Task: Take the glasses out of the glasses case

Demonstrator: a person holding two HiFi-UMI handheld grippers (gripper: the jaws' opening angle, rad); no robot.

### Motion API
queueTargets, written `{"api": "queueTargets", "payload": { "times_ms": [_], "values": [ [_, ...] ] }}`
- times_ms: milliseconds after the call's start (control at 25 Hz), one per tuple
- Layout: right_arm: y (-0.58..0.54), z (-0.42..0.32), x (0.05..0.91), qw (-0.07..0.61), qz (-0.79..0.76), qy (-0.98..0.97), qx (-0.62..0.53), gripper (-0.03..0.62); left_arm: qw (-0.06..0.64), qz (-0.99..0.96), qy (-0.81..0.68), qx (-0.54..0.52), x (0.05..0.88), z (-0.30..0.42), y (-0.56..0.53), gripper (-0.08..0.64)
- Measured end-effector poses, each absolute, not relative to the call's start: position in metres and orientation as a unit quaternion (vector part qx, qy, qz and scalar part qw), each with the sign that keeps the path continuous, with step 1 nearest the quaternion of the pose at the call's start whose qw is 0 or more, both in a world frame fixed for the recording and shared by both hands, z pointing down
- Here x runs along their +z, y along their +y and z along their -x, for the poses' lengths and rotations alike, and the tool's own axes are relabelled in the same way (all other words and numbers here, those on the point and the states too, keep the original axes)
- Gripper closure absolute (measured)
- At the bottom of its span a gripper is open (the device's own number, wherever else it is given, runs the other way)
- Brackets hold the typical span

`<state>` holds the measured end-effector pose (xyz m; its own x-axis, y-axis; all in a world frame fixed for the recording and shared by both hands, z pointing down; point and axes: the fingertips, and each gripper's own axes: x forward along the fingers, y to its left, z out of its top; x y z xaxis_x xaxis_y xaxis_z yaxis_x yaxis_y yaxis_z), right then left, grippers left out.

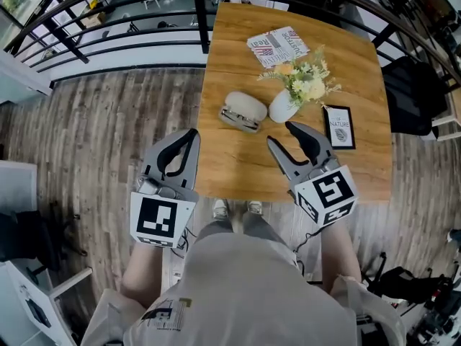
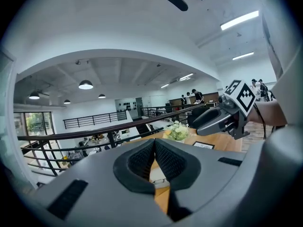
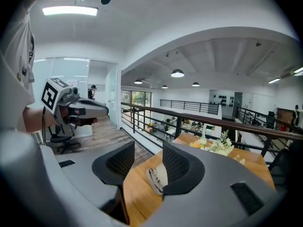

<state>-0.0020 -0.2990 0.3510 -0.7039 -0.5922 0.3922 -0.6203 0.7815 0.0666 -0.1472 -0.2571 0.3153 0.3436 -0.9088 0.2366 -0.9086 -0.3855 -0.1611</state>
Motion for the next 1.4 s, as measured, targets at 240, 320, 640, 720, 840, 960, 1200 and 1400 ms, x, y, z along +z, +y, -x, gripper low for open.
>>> {"api": "queueTargets", "payload": {
  "times_ms": [240,320,640,720,840,960,1200,1400],
  "values": [
    [-0.340,0.027,0.400,0.239,-0.288,-0.925,0.061,0.396,-0.005,0.821,0.550,-0.155,0.337,0.147,-0.290,0.543],
    [-0.350,0.038,0.420,0.251,-0.275,-0.925,0.077,0.403,-0.006,0.820,0.551,-0.157,0.346,0.151,-0.300,0.543],
    [-0.393,0.062,0.499,0.294,-0.254,-0.915,0.111,0.402,-0.049,0.805,0.559,-0.190,0.410,0.167,-0.342,0.543],
    [-0.399,0.065,0.523,0.316,-0.251,-0.908,0.117,0.402,-0.067,0.802,0.561,-0.193,0.427,0.171,-0.349,0.543],
    [-0.408,0.065,0.555,0.341,-0.252,-0.897,0.125,0.403,-0.081,0.802,0.557,-0.199,0.448,0.174,-0.358,0.543],
    [-0.413,0.067,0.582,0.365,-0.251,-0.887,0.128,0.402,-0.095,0.802,0.552,-0.209,0.469,0.180,-0.362,0.543],
    [-0.422,0.064,0.633,0.412,-0.237,-0.869,0.139,0.402,-0.120,0.804,0.539,-0.222,0.501,0.176,-0.366,0.543],
    [-0.419,0.066,0.664,0.445,-0.216,-0.858,0.140,0.402,-0.145,0.805,0.529,-0.225,0.525,0.173,-0.364,0.543]
  ]
}}
